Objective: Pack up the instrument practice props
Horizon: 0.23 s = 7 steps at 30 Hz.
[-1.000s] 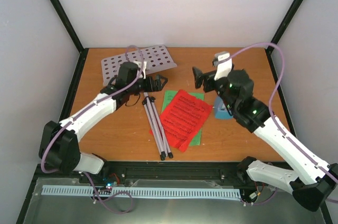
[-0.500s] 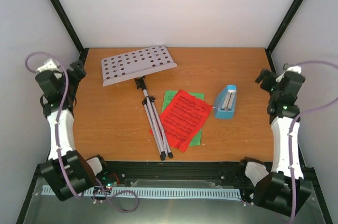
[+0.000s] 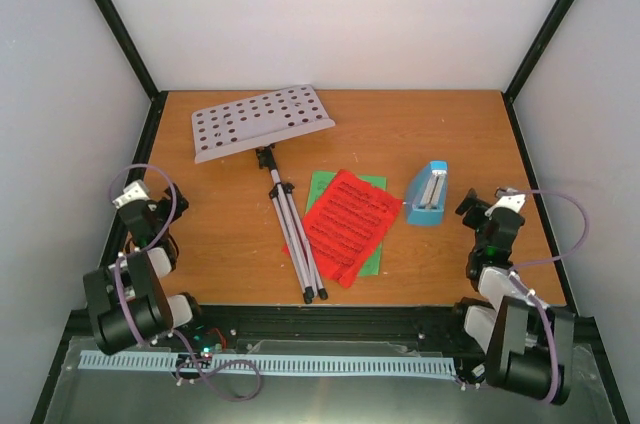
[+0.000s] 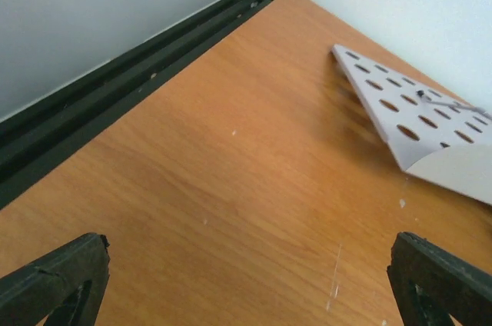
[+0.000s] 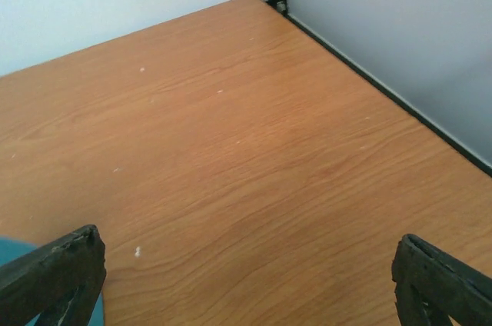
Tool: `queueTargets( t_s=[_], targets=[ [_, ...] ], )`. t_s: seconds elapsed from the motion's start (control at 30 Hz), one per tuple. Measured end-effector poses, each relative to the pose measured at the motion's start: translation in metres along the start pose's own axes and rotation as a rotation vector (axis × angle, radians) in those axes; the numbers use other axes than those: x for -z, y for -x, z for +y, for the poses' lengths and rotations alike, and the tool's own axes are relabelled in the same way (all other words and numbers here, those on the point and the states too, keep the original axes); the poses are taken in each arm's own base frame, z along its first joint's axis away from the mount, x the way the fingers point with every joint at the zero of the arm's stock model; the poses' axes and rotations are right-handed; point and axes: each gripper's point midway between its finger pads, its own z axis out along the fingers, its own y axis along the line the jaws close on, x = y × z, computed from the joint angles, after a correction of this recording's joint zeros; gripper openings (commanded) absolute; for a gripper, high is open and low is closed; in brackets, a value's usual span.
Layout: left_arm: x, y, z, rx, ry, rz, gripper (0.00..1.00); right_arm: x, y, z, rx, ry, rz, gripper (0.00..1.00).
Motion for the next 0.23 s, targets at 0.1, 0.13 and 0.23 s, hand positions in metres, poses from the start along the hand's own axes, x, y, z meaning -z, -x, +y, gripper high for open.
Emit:
queueTargets(
  t_s=[0.1,0.13,0.23],
  targets=[
    [-0.008,0.006,-0.005,-0.031,-0.036,-0.036,1.0,-0.003,-0.011,0.013,0.046,0.057,-0.018,0.99],
    [-0.01,0.01,-0.007,-0.041,-0.05,-0.053,1.0,-0.004,-0.011,0.019,0.061,0.077,-0.028,0.99],
    [-0.012,0.025,-0.02,-0.083,-0.107,-0.12,1.0,-0.004,0.001,0.033,0.098,0.129,-0.091,1.0]
  ],
)
